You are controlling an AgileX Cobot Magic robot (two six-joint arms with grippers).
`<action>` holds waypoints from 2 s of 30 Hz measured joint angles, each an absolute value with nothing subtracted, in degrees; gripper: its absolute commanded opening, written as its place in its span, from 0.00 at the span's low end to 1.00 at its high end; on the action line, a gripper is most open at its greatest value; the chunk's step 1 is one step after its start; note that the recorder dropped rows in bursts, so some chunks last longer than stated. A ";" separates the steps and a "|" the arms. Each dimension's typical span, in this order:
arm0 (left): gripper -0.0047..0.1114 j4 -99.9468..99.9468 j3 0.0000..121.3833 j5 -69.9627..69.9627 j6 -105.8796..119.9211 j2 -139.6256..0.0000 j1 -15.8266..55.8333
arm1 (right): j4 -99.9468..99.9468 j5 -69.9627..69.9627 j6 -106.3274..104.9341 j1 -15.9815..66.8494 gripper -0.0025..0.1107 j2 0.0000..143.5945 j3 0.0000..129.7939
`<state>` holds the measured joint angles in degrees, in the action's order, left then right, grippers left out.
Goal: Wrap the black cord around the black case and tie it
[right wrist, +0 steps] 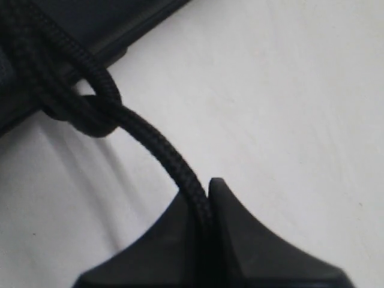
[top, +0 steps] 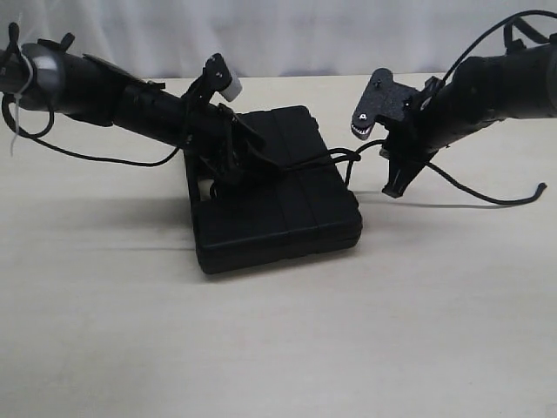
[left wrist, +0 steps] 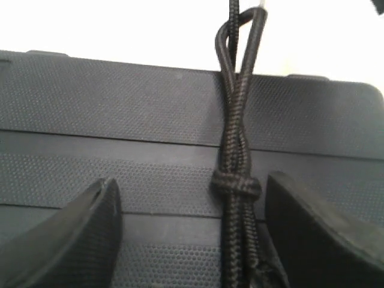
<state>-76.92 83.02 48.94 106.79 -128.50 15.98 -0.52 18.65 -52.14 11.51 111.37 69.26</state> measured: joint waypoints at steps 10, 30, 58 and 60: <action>0.58 -76.92 83.02 49.54 106.79 -128.50 15.98 | -26.84 19.68 -23.46 11.53 0.06 107.45 69.16; 0.58 -77.24 83.02 52.06 108.44 -128.50 15.98 | -28.68 21.77 -21.80 21.71 0.06 100.14 69.04; 0.12 -92.34 83.43 54.10 116.95 -128.50 23.17 | -2.84 23.96 -40.89 22.01 0.06 97.53 69.04; 0.11 -92.20 83.67 56.27 116.95 -128.50 23.26 | -2.84 24.39 -40.89 22.01 0.06 97.53 69.04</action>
<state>-92.20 83.67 56.27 116.95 -128.50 23.26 -2.84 24.39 -40.89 22.01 97.53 69.04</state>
